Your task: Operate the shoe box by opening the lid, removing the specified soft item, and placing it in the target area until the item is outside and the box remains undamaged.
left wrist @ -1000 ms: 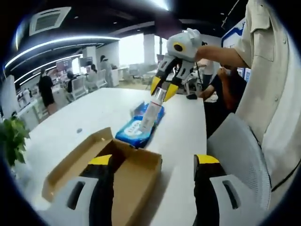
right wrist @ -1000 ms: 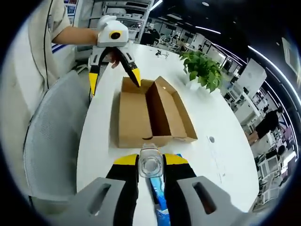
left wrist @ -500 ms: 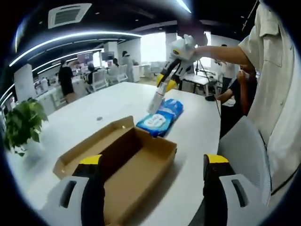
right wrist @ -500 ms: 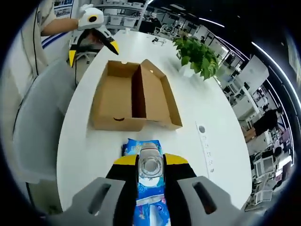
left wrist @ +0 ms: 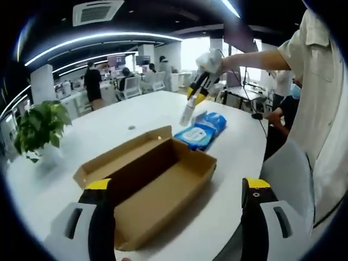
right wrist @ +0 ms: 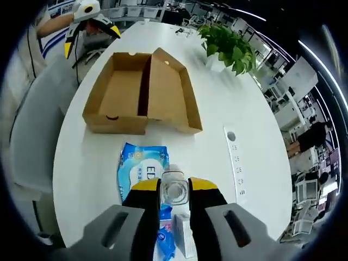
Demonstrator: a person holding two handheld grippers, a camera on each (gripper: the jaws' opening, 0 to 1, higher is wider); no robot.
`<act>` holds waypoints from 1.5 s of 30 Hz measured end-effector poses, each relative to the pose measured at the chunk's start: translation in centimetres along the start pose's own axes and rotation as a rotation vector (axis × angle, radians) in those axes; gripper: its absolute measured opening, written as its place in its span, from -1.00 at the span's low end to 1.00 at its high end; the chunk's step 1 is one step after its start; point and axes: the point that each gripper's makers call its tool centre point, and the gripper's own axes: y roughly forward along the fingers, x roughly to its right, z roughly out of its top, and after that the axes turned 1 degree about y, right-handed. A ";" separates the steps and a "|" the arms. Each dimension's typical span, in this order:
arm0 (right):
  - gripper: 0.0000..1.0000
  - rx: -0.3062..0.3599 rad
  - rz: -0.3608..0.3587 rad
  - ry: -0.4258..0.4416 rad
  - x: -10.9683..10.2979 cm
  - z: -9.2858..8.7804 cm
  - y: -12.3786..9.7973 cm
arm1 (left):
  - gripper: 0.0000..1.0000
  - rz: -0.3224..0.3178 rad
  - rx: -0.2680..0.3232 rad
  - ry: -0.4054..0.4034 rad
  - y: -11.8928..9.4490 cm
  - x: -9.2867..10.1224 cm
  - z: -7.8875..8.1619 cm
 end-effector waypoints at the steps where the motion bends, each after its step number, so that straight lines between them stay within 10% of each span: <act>1: -0.67 -0.006 0.003 -0.001 0.2 -0.1 0.2 | 1.00 0.005 0.000 -0.007 -0.1 -0.1 -0.1; 24: -0.66 -0.151 0.132 -0.045 1.6 -2.4 5.4 | 1.00 0.103 -0.006 -0.106 -2.6 -0.8 -2.6; 45: -0.65 -0.205 0.209 -0.056 1.4 -3.0 5.9 | 0.98 0.130 -0.036 -0.147 -2.8 -1.4 -4.1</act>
